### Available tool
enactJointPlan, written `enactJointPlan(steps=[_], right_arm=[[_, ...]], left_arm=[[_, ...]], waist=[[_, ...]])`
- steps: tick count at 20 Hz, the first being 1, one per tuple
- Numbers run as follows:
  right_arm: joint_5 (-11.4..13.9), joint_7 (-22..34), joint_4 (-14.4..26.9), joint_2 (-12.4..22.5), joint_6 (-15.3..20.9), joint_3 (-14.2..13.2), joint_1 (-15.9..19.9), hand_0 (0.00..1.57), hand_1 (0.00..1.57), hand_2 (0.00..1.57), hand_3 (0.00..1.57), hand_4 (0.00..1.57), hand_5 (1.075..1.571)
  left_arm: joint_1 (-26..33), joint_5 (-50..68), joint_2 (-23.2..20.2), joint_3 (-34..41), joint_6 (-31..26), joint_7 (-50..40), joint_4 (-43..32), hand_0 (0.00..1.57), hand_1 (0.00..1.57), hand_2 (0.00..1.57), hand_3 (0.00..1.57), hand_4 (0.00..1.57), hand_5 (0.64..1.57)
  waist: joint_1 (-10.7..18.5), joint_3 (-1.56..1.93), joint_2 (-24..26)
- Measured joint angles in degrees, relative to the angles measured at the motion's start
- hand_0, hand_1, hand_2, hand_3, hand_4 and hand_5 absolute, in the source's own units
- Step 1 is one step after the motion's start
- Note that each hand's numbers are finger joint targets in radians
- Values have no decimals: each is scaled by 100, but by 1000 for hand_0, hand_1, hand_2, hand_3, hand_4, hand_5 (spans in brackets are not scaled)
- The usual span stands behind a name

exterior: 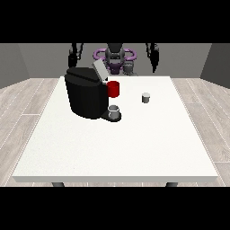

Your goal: Insert the coffee pod into the coffee machine and close the lid

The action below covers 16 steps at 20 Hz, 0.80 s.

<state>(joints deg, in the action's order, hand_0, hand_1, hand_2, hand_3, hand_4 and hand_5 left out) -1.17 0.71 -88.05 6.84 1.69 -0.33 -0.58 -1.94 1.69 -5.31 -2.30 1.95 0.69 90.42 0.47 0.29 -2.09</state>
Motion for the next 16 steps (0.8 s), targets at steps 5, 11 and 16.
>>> enactJointPlan(steps=[5,11,16], right_arm=[[18,-105,201,-42,-114,-9,-4,0,0,0,0,128,1571],[-33,-489,50,-334,304,-240,56,0,0,0,0,145,1571],[-51,-554,-73,-406,367,-242,161,0,0,0,0,158,1571]], left_arm=[[52,45,19,50,-197,351,-136,0,0,0,0,264,1571],[35,-240,-390,147,-395,749,-276,0,0,0,0,0,1571],[-479,-416,-829,433,-544,488,-676,0,0,0,0,0,1571]], waist=[[-17,-20,197],[-188,-26,300],[-395,-28,165]])
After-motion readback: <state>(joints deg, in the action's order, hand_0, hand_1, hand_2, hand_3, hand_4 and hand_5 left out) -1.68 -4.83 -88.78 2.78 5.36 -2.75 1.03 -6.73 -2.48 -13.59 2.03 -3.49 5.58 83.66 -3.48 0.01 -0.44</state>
